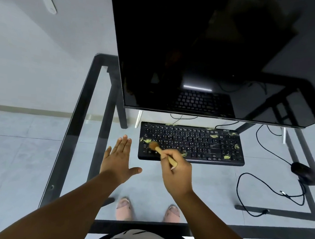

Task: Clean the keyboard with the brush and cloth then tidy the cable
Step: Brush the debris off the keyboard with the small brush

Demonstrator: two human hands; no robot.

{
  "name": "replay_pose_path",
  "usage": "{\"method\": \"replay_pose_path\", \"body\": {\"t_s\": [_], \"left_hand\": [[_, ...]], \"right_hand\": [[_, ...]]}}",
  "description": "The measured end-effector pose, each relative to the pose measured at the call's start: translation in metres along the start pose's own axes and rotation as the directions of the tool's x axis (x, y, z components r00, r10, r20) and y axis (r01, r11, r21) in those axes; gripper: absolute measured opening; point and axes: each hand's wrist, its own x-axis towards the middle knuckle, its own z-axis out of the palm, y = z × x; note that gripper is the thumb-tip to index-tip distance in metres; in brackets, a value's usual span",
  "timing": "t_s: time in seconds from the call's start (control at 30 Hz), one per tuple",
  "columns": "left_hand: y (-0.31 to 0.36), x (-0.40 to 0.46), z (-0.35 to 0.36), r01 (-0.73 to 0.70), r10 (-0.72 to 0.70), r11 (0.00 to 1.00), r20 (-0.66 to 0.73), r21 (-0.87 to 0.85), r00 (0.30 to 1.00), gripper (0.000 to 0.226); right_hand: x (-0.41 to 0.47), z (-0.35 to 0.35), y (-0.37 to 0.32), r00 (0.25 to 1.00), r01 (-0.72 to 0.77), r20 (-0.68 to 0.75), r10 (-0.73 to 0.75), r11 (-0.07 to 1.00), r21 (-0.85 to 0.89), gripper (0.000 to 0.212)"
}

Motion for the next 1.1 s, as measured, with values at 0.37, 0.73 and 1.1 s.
{"method": "replay_pose_path", "body": {"t_s": [0.37,0.73,1.1], "left_hand": [[-0.009,-0.007,0.0,0.022,-0.022,1.0,0.002,-0.005,1.0,0.111],[-0.006,-0.009,0.001,0.017,-0.016,1.0,-0.012,0.009,1.0,0.108],[-0.005,-0.01,-0.002,0.015,-0.015,1.0,-0.012,0.022,1.0,0.107]], "right_hand": [[-0.005,0.009,-0.008,0.996,0.023,0.088,-0.017,0.997,-0.067,0.01],[-0.005,0.011,-0.004,0.997,-0.028,-0.07,0.019,0.992,-0.126,0.017],[-0.01,-0.007,0.006,0.997,0.007,0.076,-0.007,1.0,0.002,0.008]]}}
